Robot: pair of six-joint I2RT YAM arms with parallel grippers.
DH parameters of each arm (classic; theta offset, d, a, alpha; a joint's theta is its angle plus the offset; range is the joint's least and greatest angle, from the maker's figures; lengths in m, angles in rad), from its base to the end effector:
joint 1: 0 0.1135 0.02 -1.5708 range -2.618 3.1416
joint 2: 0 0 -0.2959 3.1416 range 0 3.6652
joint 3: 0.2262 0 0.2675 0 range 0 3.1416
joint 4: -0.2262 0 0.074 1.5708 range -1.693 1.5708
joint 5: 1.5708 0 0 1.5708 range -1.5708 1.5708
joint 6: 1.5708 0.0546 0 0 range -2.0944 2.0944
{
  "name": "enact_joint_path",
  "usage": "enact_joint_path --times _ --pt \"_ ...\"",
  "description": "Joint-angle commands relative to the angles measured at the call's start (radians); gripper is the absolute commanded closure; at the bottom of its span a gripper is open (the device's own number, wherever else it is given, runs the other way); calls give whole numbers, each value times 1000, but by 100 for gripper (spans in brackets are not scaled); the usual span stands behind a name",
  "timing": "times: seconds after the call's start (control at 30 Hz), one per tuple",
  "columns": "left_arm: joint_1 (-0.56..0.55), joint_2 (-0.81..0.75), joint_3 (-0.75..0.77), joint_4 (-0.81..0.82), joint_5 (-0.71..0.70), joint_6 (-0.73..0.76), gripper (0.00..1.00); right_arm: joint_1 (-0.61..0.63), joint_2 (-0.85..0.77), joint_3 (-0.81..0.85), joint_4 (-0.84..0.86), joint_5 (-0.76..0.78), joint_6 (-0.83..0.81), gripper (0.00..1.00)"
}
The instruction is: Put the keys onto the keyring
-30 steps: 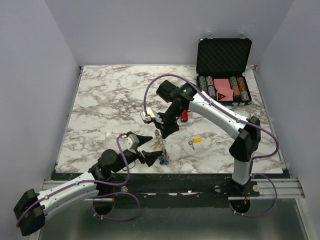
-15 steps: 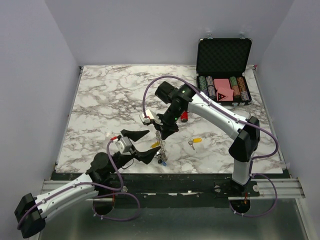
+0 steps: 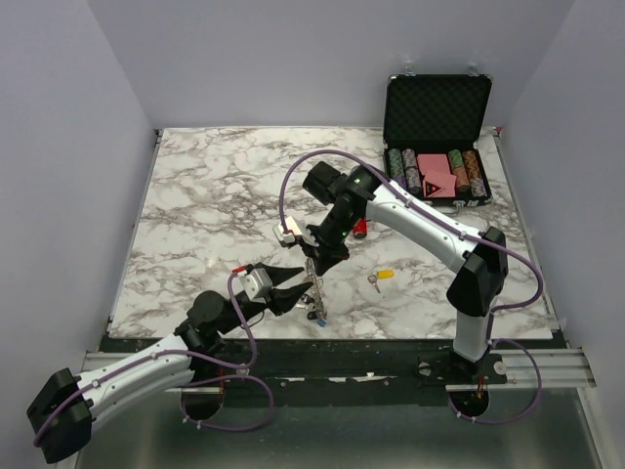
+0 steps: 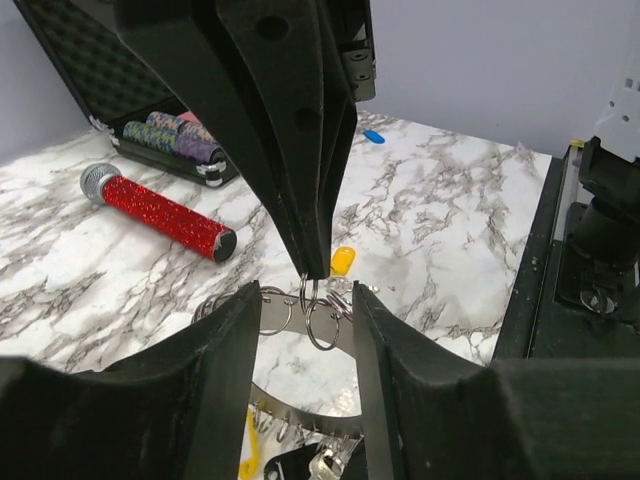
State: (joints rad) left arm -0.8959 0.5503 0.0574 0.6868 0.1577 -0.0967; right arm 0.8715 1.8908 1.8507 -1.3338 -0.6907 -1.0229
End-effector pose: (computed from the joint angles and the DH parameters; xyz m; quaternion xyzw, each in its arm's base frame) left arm 0.0879 -0.1235 0.2224 0.3025 0.5598 -0.4106 0.6531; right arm 0.2300 0.3275 0.3300 -0.7796 0.5198 0.3289 0.1177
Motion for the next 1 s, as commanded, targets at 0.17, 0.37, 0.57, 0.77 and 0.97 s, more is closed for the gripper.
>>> enact_joint_path --times 0.17,0.37,0.57,0.77,0.97 --pt "15 37 -38 48 65 -9 62 7 -15 2 -85 -63 -22 100" --pt "20 66 -22 45 66 -1 66 9 -16 1 -85 -67 -23 100" --pt "25 74 -18 57 68 -5 67 14 -15 2 -85 -75 -23 100" --pt "32 73 -24 82 68 -17 68 17 -13 -1 -85 -75 -25 100" --pt "40 77 -24 99 72 -28 73 18 -13 -1 -85 -78 -26 100"
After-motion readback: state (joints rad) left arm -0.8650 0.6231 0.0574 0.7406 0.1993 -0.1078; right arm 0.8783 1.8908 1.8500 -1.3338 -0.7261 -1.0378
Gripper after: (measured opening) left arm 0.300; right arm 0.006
